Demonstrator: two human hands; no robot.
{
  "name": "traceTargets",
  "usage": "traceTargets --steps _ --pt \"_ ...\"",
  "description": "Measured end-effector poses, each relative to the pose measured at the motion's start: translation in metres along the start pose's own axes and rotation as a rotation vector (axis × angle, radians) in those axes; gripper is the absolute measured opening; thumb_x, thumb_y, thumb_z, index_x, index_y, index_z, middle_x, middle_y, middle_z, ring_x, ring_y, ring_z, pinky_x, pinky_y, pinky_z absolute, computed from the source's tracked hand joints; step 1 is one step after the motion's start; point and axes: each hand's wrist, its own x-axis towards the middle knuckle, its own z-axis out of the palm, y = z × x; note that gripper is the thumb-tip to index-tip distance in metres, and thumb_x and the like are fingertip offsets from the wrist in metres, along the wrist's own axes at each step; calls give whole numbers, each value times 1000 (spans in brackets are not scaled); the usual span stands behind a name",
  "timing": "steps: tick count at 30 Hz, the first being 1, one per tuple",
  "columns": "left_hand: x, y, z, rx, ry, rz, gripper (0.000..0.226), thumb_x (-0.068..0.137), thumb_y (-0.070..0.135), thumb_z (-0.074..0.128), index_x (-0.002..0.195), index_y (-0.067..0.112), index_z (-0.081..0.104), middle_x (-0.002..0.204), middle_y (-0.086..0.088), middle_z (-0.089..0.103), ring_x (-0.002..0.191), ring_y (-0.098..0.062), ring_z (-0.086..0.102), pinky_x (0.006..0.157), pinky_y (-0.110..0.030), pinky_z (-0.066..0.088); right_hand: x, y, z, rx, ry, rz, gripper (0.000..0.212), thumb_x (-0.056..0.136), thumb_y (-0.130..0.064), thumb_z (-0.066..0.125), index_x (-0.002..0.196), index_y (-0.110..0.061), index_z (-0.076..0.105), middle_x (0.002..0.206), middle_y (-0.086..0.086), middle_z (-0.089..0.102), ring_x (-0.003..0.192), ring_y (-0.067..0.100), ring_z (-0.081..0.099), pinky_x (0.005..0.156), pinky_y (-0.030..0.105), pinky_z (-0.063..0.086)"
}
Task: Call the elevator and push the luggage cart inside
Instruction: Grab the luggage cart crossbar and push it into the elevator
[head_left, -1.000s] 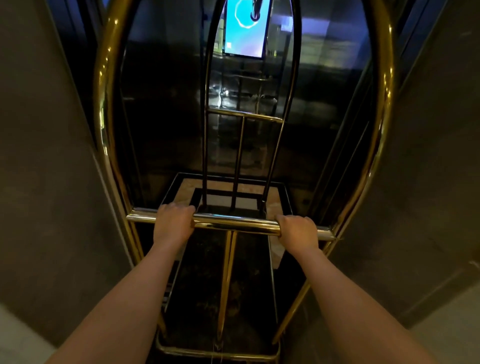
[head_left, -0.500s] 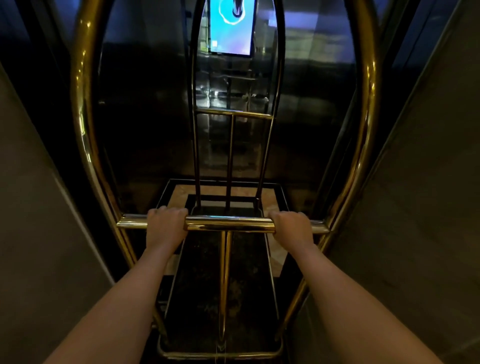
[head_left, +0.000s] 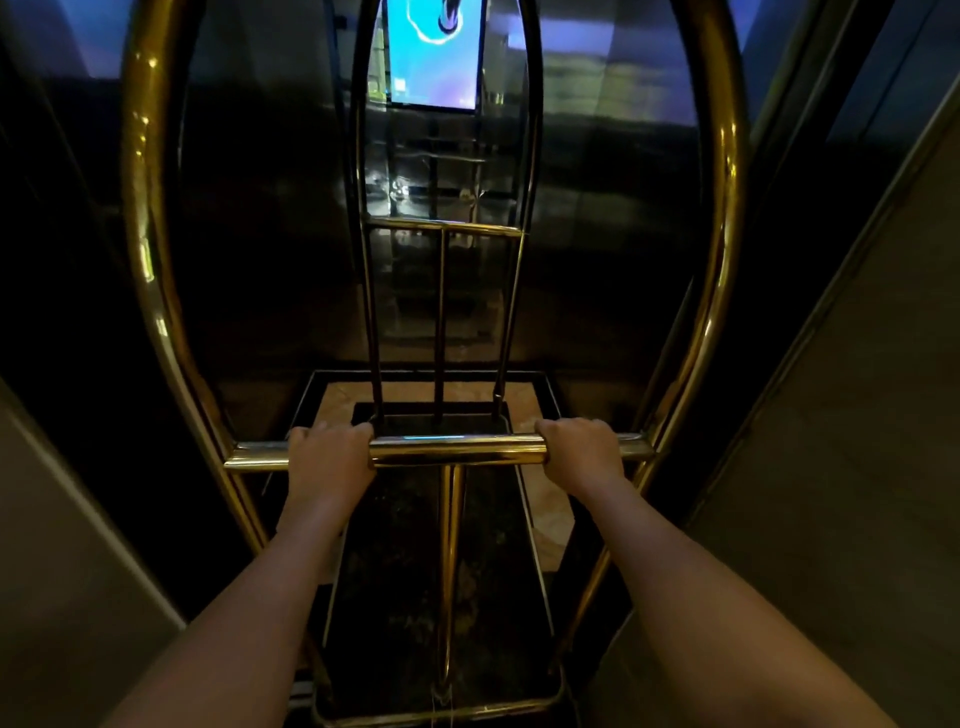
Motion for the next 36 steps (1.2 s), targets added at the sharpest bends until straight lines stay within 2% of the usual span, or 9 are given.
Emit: traceTargets --steps 4,11,17,20,23,27,31,36 --pt "-1 -2 2 -17 30 30 16 81 27 66 73 28 52 61 10 46 65 -14 49 80 -41 46 2 2 0 -9 -27 -12 20 81 -21 71 94 -30 60 72 -10 52 63 10 50 65 30 38" --pt "-2 -9 -2 20 23 111 19 78 30 69 70 28 52 58 9 44 57 -13 45 67 -36 42 2 5 -5 -11 -65 -60 21 82 -20 69 99 -30 61 70 -12 46 63 9 49 58 26 37" --pt "17 -6 8 74 58 92 18 81 30 65 69 26 52 56 8 41 54 -17 43 69 -37 41 23 10 9 -35 -12 -31 12 83 -24 68 91 -31 63 68 -11 53 58 8 51 53 26 39" --pt "37 -8 18 63 68 63 10 82 30 65 76 23 61 60 4 51 58 -19 50 71 -38 45 38 9 14 -71 25 20 12 81 -24 70 91 -28 65 70 -8 56 58 12 52 54 28 37" --pt "55 -10 22 41 81 54 7 82 29 64 82 22 63 64 1 56 62 -21 54 73 -39 46 56 7 12 -44 59 25 15 81 -21 71 91 -29 64 71 -8 57 61 13 54 57 30 43" --pt "81 -14 28 38 68 44 8 81 29 66 86 23 64 70 2 60 69 -20 57 75 -38 45 82 5 20 -38 66 17 14 83 -20 69 91 -29 62 69 -9 54 59 10 51 60 28 37" --pt "104 -17 35 66 67 23 7 82 31 65 83 24 63 69 3 58 68 -19 55 74 -38 46 103 6 24 -30 58 21 16 84 -18 69 94 -28 62 72 -9 56 62 11 51 64 30 41" --pt "123 -13 41 63 29 13 8 83 29 65 85 21 65 71 -2 62 68 -24 58 73 -38 46 125 14 30 -57 56 -5 11 84 -22 68 89 -28 62 70 -8 53 59 13 48 59 31 35"
